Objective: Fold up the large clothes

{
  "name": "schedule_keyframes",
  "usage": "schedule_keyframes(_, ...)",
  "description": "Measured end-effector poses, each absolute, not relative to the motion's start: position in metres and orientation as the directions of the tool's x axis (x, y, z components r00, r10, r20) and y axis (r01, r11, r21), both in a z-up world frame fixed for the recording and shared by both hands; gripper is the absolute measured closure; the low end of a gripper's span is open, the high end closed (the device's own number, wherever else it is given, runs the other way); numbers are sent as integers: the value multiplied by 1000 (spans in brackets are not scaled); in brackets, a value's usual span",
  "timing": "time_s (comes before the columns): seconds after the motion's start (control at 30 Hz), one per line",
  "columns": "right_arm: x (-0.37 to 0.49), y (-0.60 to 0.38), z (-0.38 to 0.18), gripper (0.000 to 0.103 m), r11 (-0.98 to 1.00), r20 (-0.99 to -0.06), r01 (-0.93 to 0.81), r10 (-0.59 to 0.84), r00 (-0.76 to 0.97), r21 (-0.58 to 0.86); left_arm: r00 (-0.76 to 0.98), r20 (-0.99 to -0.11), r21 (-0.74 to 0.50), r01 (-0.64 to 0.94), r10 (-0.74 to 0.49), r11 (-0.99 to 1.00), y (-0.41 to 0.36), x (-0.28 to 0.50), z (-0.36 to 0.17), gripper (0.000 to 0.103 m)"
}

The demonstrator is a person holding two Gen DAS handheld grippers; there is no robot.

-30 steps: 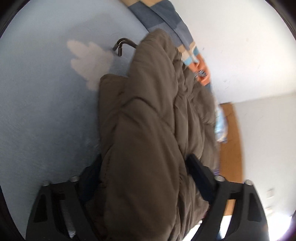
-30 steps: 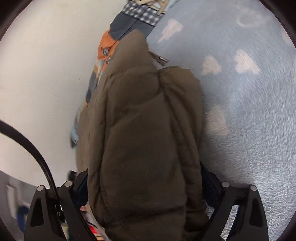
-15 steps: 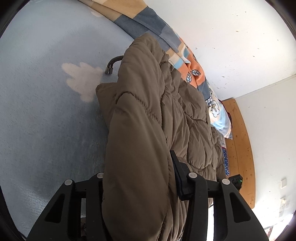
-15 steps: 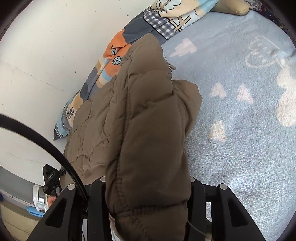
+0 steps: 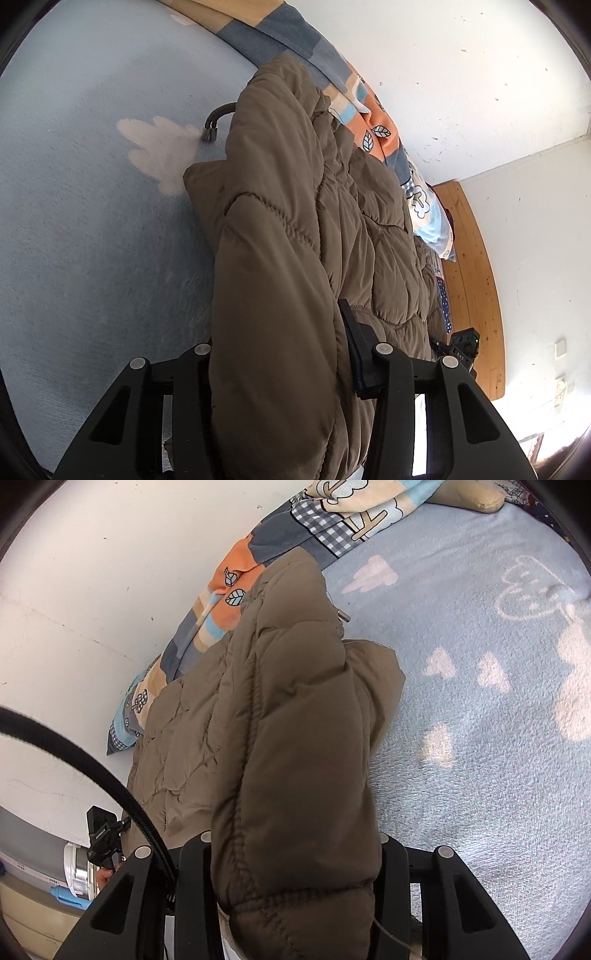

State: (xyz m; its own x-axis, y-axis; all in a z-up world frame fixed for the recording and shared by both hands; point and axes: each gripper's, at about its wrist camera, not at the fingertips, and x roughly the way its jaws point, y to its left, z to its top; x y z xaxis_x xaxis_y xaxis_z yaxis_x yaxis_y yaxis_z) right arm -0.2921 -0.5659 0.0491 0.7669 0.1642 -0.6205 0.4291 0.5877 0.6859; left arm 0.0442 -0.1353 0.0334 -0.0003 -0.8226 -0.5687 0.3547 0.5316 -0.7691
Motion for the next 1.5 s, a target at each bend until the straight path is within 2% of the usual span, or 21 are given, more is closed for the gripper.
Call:
schedule_keyframes(0.57, -303, -551, 66, 61, 635, -644, 418, 169, 746, 650, -45, -612, -736, 399, -789, 548, -130, 22, 49, 59)
schedule_keyframes(1.2, -414, -473, 95, 62, 668, -703, 463, 128, 699, 582, -42, -636, -716, 405, -771, 568, -84, -102, 72, 60)
schedule_keyframes(1.5, -448, -449, 76, 62, 656, -760, 536, 89, 644, 532, 38, -717, -624, 410, -696, 666, -95, -129, 57, 57)
